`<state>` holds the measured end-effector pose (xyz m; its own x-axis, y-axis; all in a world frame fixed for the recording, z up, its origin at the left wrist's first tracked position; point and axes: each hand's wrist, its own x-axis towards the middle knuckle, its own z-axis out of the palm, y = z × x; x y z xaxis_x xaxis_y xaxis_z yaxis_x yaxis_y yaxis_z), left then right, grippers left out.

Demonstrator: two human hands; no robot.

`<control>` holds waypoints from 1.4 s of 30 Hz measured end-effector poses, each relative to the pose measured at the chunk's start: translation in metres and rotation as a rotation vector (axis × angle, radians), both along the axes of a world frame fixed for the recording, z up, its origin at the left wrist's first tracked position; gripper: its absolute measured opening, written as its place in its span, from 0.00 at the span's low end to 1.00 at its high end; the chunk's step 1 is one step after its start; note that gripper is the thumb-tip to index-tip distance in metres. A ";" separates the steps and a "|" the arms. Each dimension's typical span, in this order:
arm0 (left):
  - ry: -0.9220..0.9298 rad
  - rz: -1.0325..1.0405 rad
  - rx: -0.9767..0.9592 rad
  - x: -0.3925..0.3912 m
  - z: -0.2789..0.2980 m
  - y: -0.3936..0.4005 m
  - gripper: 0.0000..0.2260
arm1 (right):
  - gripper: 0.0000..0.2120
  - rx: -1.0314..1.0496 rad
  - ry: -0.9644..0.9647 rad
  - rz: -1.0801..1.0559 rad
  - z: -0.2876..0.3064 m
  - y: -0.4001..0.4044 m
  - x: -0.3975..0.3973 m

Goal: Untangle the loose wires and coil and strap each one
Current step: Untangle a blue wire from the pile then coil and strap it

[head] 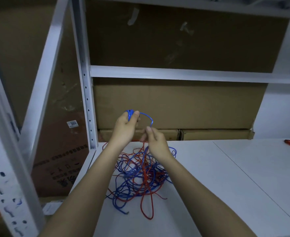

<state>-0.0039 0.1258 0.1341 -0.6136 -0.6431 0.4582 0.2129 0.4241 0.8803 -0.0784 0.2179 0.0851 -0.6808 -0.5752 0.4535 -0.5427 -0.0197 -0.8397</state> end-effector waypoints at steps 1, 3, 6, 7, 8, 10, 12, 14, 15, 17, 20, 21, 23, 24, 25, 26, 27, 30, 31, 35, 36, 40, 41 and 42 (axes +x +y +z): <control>0.015 -0.040 0.037 0.003 0.005 -0.002 0.12 | 0.16 -0.064 -0.007 -0.038 -0.001 0.000 -0.006; 0.022 -0.138 0.096 0.009 0.011 -0.006 0.13 | 0.13 -0.099 0.075 -0.134 0.001 0.002 -0.020; 0.025 -0.197 0.192 0.016 0.013 -0.008 0.12 | 0.09 -0.148 0.175 -0.177 0.008 0.008 -0.039; 0.029 -0.193 0.207 0.016 0.012 -0.008 0.12 | 0.09 -0.165 0.204 -0.169 0.010 0.008 -0.043; 0.027 -0.184 0.203 0.016 0.012 -0.008 0.12 | 0.10 -0.173 0.218 -0.168 0.013 0.008 -0.046; 0.006 -0.168 0.146 0.012 0.013 -0.006 0.12 | 0.11 -0.200 0.165 -0.173 0.022 0.004 -0.051; -0.003 -0.175 0.084 0.005 0.017 -0.001 0.12 | 0.11 -0.236 0.066 -0.180 0.037 -0.006 -0.056; 0.004 -0.207 0.044 -0.002 0.022 0.005 0.12 | 0.11 -0.239 -0.006 -0.203 0.060 -0.020 -0.058; 0.006 -0.217 0.028 -0.005 0.025 0.006 0.12 | 0.12 -0.237 -0.064 -0.203 0.073 -0.028 -0.058; 0.009 -0.211 -0.004 -0.009 0.032 0.005 0.13 | 0.14 -0.244 -0.254 -0.127 0.096 -0.039 -0.057; -0.001 -0.160 -0.051 -0.013 0.044 -0.004 0.14 | 0.15 -0.297 -0.537 0.169 0.129 -0.039 -0.057; -0.003 -0.137 -0.058 -0.015 0.049 -0.007 0.15 | 0.15 -0.317 -0.567 0.258 0.138 -0.035 -0.058; 0.012 -0.095 -0.064 -0.019 0.061 -0.012 0.15 | 0.15 -0.348 -0.584 0.385 0.155 -0.029 -0.060; 0.025 -0.077 -0.068 -0.021 0.067 -0.014 0.15 | 0.15 -0.366 -0.601 0.450 0.162 -0.026 -0.061; 0.035 -0.061 -0.076 -0.024 0.075 -0.014 0.15 | 0.15 -0.389 -0.631 0.528 0.168 -0.023 -0.062; 0.045 -0.045 -0.086 -0.026 0.082 -0.014 0.16 | 0.15 -0.405 -0.663 0.611 0.172 -0.020 -0.065; 0.061 -0.026 -0.087 -0.028 0.088 -0.015 0.16 | 0.15 -0.395 -0.688 0.680 0.174 -0.017 -0.068; 0.071 0.042 -0.071 -0.028 0.094 -0.021 0.15 | 0.16 -0.121 -0.653 0.667 0.153 0.000 -0.084; 0.042 0.063 -0.088 -0.028 0.092 -0.024 0.15 | 0.15 0.025 -0.592 0.608 0.140 0.006 -0.089; -0.038 0.044 -0.093 -0.033 0.072 -0.020 0.14 | 0.08 0.286 -0.304 0.455 0.099 0.024 -0.098; -0.031 0.032 -0.081 -0.035 0.068 -0.015 0.14 | 0.07 0.266 -0.263 0.396 0.095 0.026 -0.097; 0.021 -0.020 -0.058 -0.042 0.066 0.002 0.14 | 0.12 0.196 -0.026 -0.078 0.096 0.029 -0.098; 0.025 -0.035 -0.069 -0.043 0.068 0.005 0.14 | 0.13 0.240 0.081 -0.230 0.102 0.029 -0.100; 0.027 -0.046 -0.085 -0.044 0.070 0.008 0.14 | 0.14 0.279 0.163 -0.367 0.109 0.029 -0.101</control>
<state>-0.0482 0.1338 0.2040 -0.6287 -0.5726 0.5263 0.2567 0.4860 0.8354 -0.1790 0.2465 0.1937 -0.7947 -0.4250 0.4334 -0.5961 0.4114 -0.6895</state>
